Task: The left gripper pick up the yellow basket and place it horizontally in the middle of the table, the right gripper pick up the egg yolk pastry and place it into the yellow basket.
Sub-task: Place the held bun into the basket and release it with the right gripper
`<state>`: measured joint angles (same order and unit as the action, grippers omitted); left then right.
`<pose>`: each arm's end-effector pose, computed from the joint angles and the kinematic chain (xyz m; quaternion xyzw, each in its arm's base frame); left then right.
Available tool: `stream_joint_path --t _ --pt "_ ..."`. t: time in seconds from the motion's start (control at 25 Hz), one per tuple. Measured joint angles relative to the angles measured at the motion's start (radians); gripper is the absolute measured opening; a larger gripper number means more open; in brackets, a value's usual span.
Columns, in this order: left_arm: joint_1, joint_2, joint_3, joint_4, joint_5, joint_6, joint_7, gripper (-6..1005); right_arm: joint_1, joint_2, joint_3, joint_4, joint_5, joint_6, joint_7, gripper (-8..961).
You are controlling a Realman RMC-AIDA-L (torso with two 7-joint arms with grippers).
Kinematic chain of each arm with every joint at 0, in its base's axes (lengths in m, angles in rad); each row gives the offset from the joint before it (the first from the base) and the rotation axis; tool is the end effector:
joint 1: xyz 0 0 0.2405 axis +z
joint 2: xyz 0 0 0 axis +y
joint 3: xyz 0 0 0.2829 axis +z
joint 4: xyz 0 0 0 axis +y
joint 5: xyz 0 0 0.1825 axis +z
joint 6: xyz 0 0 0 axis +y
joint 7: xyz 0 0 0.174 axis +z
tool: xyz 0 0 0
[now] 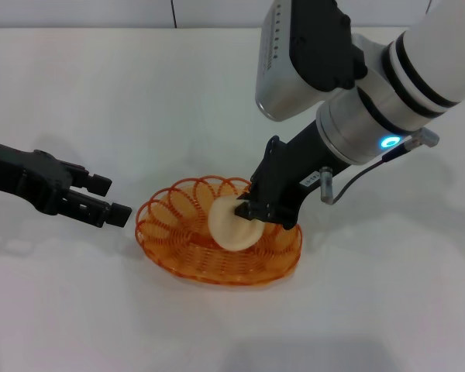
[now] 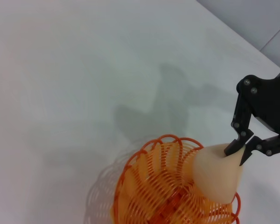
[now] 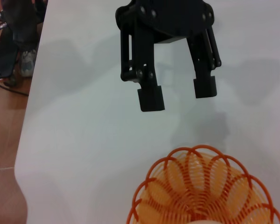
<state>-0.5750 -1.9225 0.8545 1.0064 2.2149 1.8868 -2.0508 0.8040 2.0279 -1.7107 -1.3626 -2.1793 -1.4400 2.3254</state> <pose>-0.2548 0.3184 0.0310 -0.9373 -0.3464 -0.0371 0.0095 0.0976 0.3303 -0.0940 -0.9949 0.0239 -0.0944 0.0263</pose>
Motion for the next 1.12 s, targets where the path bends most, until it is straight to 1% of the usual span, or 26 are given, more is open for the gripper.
stream_joint_path --t 0.68,0.96,1.12 --pt "0.002 0.001 0.000 0.000 0.002 -0.002 0.000 872 0.006 0.000 -0.010 0.008 0.034 0.015 -0.007 89" --pt "0.005 0.001 0.000 0.000 0.002 -0.002 0.000 872 -0.002 -0.002 -0.005 -0.019 0.035 0.023 -0.009 323" --pt "0.009 0.001 -0.006 0.002 0.002 -0.002 0.000 872 -0.024 -0.007 0.032 -0.054 0.032 0.023 -0.010 436"
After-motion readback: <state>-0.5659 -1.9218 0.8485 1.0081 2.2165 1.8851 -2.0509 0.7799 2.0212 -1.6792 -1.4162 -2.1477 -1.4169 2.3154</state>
